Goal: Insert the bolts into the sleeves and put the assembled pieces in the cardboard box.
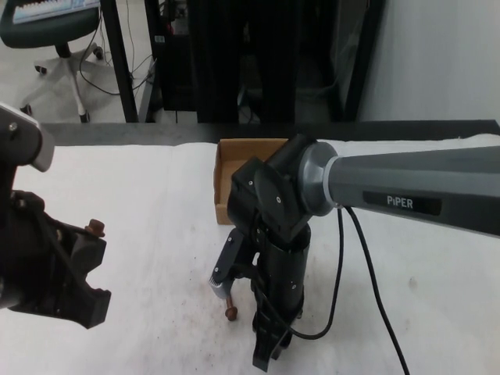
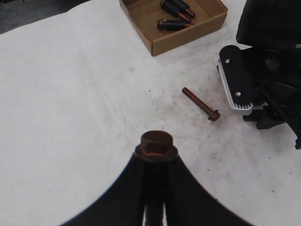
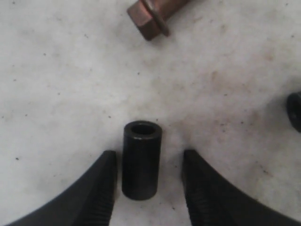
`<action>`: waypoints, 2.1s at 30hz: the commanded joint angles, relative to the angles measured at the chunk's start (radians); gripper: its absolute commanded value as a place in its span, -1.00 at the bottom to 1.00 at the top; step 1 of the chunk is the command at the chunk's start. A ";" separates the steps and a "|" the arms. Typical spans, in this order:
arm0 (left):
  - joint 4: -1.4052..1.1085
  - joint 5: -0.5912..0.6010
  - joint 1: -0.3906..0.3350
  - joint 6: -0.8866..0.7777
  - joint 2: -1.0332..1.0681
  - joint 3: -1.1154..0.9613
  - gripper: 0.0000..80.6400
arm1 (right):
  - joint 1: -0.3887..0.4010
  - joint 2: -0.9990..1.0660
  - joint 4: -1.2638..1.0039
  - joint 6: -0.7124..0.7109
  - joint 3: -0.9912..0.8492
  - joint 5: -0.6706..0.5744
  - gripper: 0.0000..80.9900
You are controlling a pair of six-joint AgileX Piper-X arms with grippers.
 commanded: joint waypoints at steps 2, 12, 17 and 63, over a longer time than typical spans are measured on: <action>-0.012 -0.002 0.002 0.000 -0.010 -0.003 -0.99 | 0.009 -0.004 -0.029 0.000 0.005 -0.003 0.05; -0.012 -0.002 0.002 0.000 -0.010 -0.003 -0.99 | 0.024 -0.004 -0.068 0.000 0.004 -0.003 0.05; -0.012 -0.002 0.002 0.000 -0.010 -0.003 -0.99 | 0.024 -0.004 -0.066 0.000 0.004 -0.003 0.05; -0.583 0.222 0.002 -0.270 -0.079 -0.003 -0.99 | -0.127 -0.633 -1.130 0.610 0.449 -0.631 -0.98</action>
